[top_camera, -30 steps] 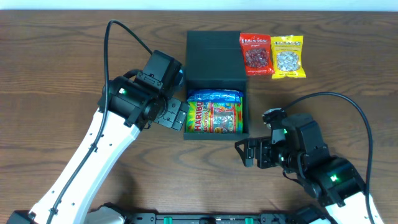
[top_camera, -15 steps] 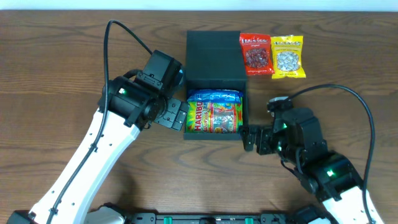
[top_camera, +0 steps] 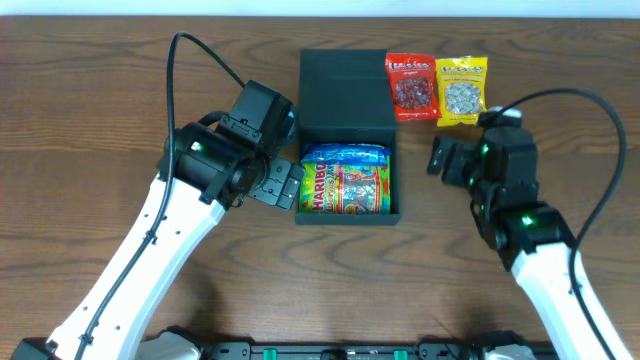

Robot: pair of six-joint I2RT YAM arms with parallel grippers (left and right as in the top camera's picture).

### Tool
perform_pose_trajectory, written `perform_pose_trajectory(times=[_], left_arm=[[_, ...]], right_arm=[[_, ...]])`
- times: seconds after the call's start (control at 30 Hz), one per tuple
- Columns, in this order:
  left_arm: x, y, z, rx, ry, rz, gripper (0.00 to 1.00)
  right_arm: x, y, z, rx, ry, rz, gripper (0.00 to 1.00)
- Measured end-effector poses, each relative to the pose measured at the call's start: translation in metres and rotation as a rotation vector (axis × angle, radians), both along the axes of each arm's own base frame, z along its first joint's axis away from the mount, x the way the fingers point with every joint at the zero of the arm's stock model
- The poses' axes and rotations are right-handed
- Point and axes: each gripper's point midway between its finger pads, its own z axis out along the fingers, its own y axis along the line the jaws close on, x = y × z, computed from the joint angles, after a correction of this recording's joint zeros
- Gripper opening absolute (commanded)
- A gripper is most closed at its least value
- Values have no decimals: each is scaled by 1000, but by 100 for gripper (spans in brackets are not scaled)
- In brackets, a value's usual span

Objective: Pack container
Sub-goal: 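Reach right gripper to the yellow HACKS bag and grasp it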

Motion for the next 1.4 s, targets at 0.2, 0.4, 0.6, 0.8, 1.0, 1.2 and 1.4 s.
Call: perform_pose_trajectory(times=[0.2,0.4,0.6,0.8,1.0,1.2,1.4], left_arm=[[0,0,0,0,-1,0,95],[0,0,0,0,-1,0,95],[0,0,0,0,-1,0,95],[0,0,0,0,0,0,95],[0,0,0,0,0,0,95],[0,0,0,0,0,0,95],[0,0,0,0,0,0,95]], right_arm=[[45,-27,-9,-30,-85,-92,99],[88,-40,-21,-37,-185,-140,99],[110,-48,-54,-55,-189,-176,99],[132,-70,-96,-82,-104,-230,99],[160,-76,-107,-91,-90,-243,99],[172,-77,-126,-111,-35,-232,97],[167,-77,-150,-120,32,-222,76]])
